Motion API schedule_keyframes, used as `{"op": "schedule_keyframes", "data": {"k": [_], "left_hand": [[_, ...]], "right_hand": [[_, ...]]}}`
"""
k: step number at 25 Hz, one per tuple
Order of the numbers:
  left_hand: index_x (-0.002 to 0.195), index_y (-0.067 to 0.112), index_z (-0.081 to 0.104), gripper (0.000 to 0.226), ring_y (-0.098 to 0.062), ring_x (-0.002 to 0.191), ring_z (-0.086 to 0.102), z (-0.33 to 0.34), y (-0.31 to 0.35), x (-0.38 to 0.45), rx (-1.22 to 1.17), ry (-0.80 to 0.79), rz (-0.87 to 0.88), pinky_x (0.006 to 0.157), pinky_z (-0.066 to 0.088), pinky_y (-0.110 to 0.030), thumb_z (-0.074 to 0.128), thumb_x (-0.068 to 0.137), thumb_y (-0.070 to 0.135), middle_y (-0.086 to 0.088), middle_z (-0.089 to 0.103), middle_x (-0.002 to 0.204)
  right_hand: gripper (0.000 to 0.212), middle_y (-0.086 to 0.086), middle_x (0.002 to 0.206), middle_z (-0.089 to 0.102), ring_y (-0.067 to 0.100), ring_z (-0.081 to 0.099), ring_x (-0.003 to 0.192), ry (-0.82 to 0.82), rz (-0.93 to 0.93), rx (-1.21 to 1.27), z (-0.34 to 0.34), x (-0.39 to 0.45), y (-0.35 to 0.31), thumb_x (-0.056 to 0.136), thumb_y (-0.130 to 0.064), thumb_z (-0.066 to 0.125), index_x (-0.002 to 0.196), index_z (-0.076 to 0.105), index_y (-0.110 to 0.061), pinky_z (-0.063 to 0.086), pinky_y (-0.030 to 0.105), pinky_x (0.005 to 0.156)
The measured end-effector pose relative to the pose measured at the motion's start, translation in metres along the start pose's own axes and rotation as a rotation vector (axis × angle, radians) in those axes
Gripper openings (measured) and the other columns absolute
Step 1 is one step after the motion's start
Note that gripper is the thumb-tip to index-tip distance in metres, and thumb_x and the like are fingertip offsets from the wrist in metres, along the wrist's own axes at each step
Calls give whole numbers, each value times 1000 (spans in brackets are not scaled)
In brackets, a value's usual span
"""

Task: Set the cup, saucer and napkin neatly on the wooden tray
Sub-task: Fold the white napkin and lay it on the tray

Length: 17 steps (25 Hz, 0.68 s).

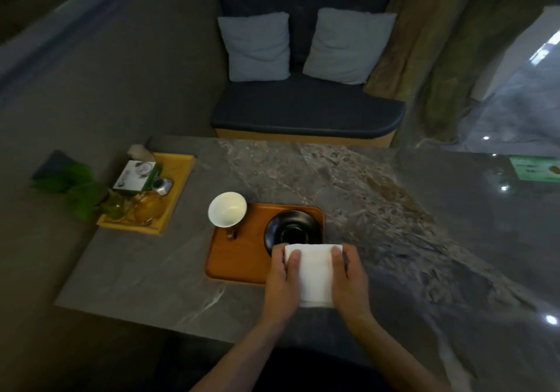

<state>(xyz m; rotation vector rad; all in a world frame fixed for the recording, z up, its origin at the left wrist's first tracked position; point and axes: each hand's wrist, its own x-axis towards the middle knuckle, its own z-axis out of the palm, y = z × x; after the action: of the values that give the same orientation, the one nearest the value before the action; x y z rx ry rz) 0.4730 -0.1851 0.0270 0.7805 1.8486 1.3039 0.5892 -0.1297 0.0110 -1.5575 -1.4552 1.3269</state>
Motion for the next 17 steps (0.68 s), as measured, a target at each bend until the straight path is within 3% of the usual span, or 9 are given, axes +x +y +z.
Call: {"op": "schedule_keyframes", "data": {"k": [3,7,12,14,17], "left_hand": [[102,40,49,7,-8,94,62,-39,-9,16,-44,-35,-84,77,58,-33,46,98,44,11,60,106],[98,48,48,3,-11,94,63,-82,-23,36,-42,-87,-142,75,60,-33,45,97,46,9,60,106],[105,57,40,9,-9,99,60,-139,-57,62,19,-227,-252,69,53,-22,40,98,52,13,53,114],[107,57,41,13,-8,101,58,-153,-68,69,30,-252,-272,70,51,-20,41,99,48,14,51,115],[110,54,40,28,-8,99,56,-170,-82,76,52,-280,-290,67,50,-18,46,100,29,13,47,115]], "right_hand": [[12,-7,88,62,3,60,75,-5,12,6,40,-4,-8,99,-43,40,95,50,-37,43,19,58],[10,-11,94,62,-4,60,79,-44,25,-20,80,-8,-11,96,-48,44,99,50,-41,44,15,56],[13,-9,108,56,14,61,92,-186,82,-27,118,-15,-12,96,-45,46,109,46,-47,58,35,68],[14,-7,110,55,14,60,94,-226,117,-43,128,-14,-12,97,-39,47,111,47,-44,59,38,72],[22,-4,113,56,11,58,95,-259,189,-88,144,-14,-8,98,-31,49,119,46,-37,54,31,72]]}}
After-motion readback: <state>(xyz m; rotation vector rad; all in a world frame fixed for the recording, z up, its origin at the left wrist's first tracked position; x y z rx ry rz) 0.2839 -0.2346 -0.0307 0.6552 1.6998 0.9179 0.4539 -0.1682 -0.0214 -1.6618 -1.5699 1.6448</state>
